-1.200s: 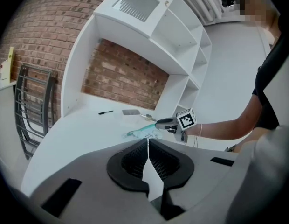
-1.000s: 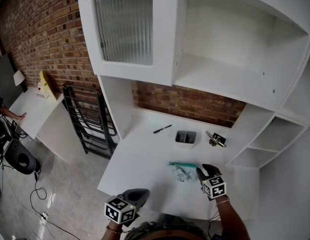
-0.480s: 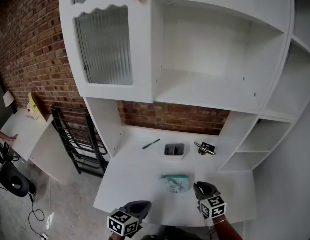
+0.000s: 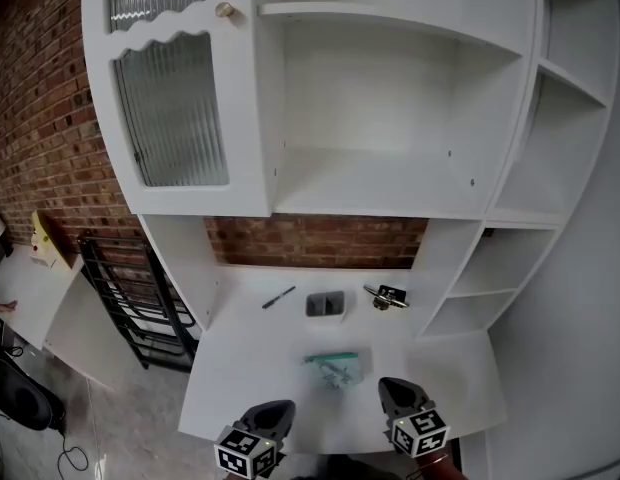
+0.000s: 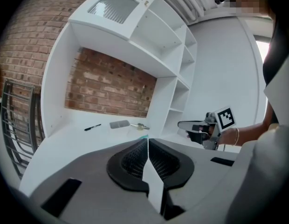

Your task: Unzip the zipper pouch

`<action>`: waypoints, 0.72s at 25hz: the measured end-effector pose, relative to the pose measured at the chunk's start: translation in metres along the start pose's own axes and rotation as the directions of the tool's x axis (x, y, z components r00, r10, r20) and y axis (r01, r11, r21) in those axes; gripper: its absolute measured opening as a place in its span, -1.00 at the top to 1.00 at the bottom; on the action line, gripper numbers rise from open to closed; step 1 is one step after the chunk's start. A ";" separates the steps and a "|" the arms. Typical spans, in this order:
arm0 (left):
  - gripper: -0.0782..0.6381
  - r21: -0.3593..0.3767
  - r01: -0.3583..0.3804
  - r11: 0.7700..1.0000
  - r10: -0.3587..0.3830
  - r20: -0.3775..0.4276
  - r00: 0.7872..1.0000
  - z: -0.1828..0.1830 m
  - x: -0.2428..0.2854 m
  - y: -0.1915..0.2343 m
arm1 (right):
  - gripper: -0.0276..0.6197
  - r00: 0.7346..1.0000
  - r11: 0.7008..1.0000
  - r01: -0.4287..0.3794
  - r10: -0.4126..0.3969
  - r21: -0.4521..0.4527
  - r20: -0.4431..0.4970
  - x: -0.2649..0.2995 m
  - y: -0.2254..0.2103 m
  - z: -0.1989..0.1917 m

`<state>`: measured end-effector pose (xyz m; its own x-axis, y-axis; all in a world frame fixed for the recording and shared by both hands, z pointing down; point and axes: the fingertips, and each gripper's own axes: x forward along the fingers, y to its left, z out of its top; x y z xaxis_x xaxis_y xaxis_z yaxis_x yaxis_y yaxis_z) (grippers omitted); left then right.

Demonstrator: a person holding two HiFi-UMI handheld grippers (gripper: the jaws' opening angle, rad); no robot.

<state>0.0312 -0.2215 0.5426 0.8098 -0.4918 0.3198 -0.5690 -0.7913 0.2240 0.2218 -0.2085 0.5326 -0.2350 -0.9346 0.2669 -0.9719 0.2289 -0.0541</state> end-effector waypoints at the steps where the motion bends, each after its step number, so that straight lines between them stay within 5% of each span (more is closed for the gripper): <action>1: 0.76 0.010 -0.006 1.000 0.006 0.005 1.000 0.001 0.001 0.000 | 0.91 1.000 1.000 0.007 -0.007 0.001 0.003 -0.003 0.001 0.000; 18: 0.76 0.094 -0.020 0.995 0.017 0.030 0.999 0.012 0.016 -0.009 | 0.91 0.999 0.999 0.050 -0.050 -0.005 0.004 -0.021 0.007 -0.002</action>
<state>0.0516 -0.2263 0.5351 0.8039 -0.5161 0.2955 -0.5691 -0.8119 0.1302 0.2201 -0.1865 0.5283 -0.1857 -0.9461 0.2654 -0.9825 0.1827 -0.0360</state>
